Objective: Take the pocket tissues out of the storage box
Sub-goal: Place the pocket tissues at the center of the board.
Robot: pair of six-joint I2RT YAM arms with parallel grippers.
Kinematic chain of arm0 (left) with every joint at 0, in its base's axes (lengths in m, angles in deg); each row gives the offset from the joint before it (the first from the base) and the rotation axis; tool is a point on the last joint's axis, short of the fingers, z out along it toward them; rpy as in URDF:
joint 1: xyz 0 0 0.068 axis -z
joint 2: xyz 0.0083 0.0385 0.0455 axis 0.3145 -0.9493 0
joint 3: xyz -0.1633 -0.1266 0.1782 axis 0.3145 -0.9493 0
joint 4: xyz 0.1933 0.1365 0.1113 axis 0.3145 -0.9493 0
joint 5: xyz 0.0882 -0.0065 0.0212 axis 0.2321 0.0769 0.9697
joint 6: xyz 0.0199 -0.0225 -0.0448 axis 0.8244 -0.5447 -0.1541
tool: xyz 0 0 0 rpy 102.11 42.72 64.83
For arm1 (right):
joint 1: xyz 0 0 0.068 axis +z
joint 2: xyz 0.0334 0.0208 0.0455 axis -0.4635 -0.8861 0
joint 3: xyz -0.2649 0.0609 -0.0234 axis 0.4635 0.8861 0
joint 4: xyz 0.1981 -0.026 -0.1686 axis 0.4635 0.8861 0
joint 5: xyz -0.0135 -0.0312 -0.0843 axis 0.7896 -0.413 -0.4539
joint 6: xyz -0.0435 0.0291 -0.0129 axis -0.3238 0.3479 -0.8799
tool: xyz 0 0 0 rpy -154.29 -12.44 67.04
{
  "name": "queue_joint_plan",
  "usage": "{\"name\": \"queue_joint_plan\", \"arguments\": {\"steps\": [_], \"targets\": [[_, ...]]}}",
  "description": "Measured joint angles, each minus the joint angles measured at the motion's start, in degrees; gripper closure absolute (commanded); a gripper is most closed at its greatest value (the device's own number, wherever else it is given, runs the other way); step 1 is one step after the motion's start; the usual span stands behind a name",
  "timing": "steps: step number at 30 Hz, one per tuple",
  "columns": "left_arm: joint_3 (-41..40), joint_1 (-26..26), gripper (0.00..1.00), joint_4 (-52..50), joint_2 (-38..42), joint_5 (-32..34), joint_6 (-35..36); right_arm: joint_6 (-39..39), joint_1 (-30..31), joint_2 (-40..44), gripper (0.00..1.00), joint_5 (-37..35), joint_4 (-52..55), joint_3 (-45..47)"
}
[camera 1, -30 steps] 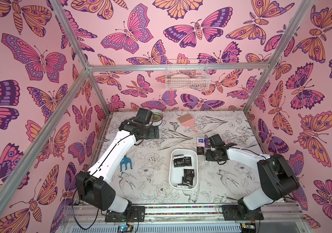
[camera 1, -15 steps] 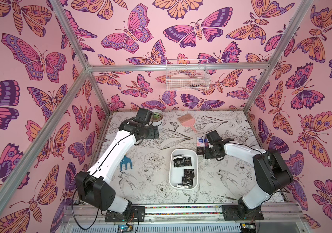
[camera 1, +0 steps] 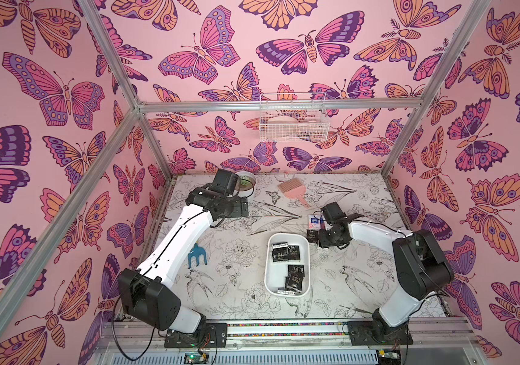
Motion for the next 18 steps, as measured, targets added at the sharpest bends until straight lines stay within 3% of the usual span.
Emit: {"name": "queue_joint_plan", "arguments": {"steps": [13,18], "targets": [[-0.09,0.0,0.0,-0.02,0.66,0.07,0.0,-1.55,0.0,-0.37,0.57,-0.2,1.88,-1.92],[-0.09,0.0,0.0,-0.02,0.72,0.07,0.0,-1.49,0.07,3.56,0.56,0.2,3.26,-2.03]]}}
